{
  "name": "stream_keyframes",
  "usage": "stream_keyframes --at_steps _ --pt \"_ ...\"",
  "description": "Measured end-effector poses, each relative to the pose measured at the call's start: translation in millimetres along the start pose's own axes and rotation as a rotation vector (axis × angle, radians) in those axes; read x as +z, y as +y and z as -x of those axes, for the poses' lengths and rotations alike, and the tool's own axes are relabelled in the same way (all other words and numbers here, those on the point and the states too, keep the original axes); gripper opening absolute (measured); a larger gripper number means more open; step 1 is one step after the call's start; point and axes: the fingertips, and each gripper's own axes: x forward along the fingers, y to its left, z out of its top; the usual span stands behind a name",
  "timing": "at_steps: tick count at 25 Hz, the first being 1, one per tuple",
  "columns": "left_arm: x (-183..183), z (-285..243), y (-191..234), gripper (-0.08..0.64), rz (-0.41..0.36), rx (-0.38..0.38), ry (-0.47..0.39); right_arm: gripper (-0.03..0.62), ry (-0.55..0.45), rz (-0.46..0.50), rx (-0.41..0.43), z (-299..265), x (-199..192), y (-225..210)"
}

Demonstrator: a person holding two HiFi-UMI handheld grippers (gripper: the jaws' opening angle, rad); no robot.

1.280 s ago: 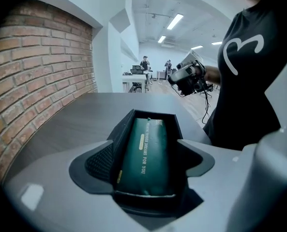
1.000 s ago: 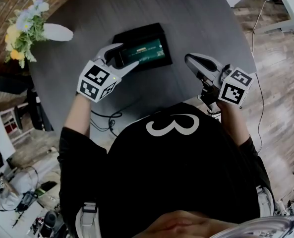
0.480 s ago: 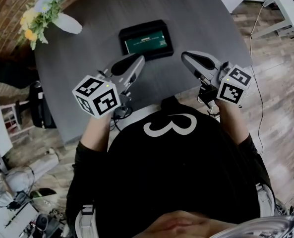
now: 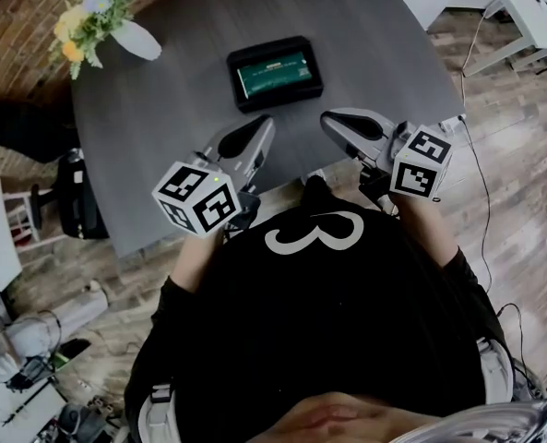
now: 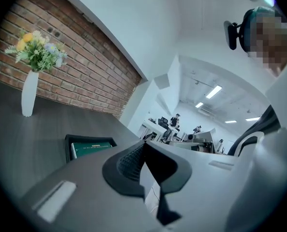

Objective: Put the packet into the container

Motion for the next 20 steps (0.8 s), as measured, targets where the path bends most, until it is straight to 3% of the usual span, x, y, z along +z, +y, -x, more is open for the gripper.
stream_keyframes --at_steps 20 --pt "-11 18 -22 0.011 -0.004 -0.010 -0.014 0.002 -0.008 0.030 0.009 1 -11 24"
